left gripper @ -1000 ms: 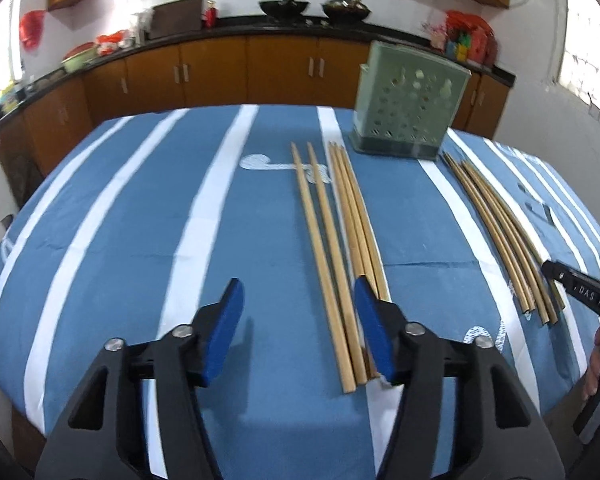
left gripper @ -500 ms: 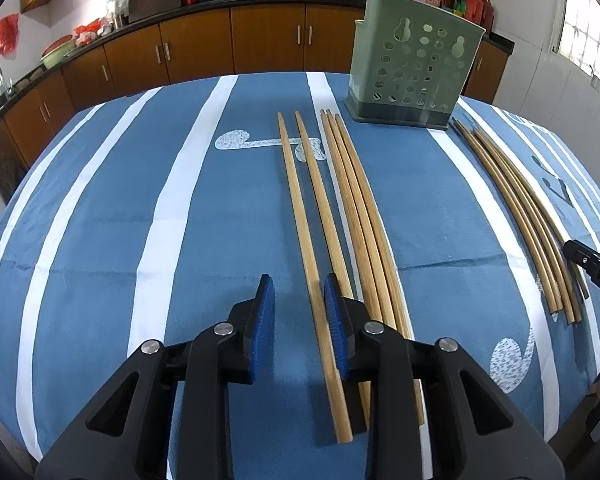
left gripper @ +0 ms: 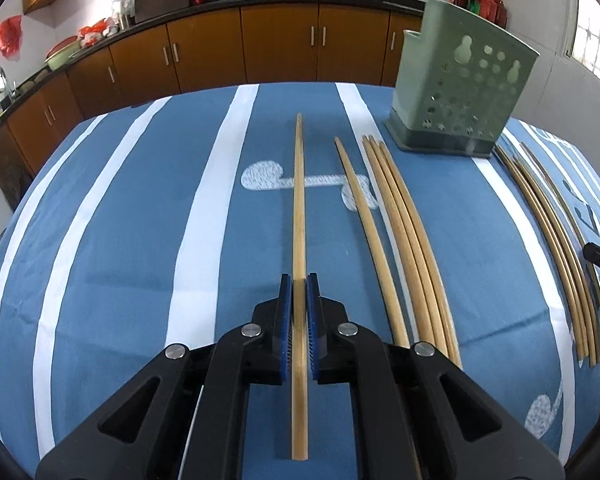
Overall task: Organize utensils
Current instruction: 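Grasp a wooden chopstick with the left tool while the right tool grasps another chopstick, then lift both held chopsticks upright and carry them over the green holder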
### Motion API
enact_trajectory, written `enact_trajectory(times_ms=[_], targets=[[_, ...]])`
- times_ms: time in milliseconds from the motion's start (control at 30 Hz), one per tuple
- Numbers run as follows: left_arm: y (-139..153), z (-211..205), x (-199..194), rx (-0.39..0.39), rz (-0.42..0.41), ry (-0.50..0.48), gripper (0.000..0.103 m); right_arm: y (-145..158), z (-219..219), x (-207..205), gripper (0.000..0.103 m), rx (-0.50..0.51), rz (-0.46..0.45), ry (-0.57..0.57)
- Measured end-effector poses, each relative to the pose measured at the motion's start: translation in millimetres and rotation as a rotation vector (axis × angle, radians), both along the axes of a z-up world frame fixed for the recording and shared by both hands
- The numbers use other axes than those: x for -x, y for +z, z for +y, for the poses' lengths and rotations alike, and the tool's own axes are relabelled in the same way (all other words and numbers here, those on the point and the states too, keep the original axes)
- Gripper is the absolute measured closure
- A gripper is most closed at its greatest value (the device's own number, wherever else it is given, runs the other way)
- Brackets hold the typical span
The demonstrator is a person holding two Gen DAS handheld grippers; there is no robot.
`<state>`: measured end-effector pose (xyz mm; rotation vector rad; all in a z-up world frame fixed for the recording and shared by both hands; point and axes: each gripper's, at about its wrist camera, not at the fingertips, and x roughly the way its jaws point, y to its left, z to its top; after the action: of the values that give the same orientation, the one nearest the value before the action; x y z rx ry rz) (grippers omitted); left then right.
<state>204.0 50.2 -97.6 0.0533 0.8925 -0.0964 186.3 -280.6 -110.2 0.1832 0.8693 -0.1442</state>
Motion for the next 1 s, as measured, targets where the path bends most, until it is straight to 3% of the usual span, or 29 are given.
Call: enact_trajectory(times_ms=[233, 733, 1000], targets=[[0.3, 7.3, 2.1, 0.055, -0.009, -0.004, 0.095, -0.5, -4.4, -3.6, 0.094, -0.011, -0.008, -0.003], [-0.4, 6.6, 12.8, 0.034, -0.010, -0.012, 0.095, -0.9, -4.7, 7.4, 0.095, -0.025, -0.011, 0.003], [7.4, 10.5, 23.8, 0.043, -0.016, -0.018, 0.095, 23.6, -7.8, 26.1, 0.095, -0.034, -0.085, 0.002]])
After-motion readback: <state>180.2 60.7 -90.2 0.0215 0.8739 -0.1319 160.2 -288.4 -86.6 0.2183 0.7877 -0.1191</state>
